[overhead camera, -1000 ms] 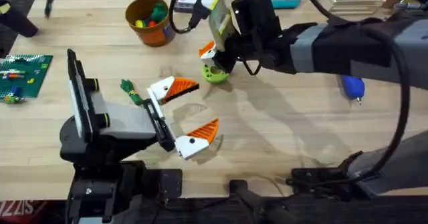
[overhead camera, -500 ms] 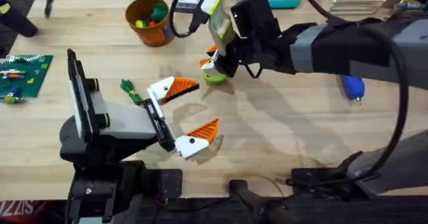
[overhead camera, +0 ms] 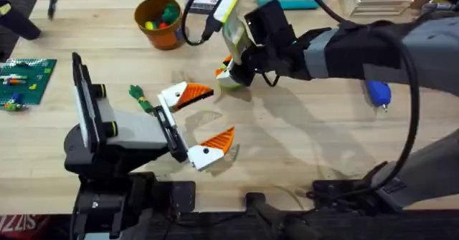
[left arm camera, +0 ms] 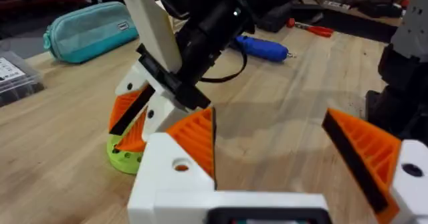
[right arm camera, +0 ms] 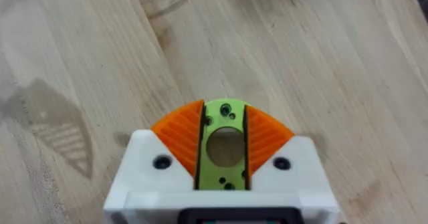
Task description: Pick up the gripper from the table and insert it into the empty holder that is missing its gripper. Then pick up a screw, insert it into the mounting hole, and use the screwdriver to tighten it. Finally, clean up the table by picking up the vegetable and placing it into the bucket.
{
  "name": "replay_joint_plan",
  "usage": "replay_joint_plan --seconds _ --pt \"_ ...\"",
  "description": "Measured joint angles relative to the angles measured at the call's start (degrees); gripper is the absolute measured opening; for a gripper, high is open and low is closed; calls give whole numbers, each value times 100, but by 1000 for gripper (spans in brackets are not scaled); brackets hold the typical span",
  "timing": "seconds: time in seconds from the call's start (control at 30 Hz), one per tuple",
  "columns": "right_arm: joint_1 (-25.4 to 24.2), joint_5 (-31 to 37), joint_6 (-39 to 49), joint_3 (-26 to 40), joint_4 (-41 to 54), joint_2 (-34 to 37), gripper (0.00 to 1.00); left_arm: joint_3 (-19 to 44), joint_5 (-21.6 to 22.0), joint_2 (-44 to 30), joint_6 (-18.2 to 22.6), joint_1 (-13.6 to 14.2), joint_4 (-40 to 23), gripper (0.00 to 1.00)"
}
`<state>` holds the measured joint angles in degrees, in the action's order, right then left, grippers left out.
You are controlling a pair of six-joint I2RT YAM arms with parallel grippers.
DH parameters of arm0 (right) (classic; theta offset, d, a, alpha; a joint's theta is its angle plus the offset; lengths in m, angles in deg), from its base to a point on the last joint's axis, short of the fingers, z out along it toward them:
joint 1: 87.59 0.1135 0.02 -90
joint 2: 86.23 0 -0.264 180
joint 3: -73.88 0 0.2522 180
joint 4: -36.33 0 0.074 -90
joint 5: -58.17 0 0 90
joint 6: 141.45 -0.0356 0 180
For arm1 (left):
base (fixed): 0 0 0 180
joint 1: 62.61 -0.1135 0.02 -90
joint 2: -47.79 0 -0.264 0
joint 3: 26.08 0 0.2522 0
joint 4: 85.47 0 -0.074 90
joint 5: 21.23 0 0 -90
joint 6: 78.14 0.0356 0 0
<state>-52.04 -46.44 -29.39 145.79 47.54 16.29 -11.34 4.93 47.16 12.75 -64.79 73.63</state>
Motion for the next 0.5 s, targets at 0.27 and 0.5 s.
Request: replay_joint_plan --seconds 0.27,0.5 --pt "0 -2 0 0 -2 0 313 0 -2 0 0 0 0 985" --pt "0 0 0 0 -52 20 314 0 -2 0 0 0 0 985"
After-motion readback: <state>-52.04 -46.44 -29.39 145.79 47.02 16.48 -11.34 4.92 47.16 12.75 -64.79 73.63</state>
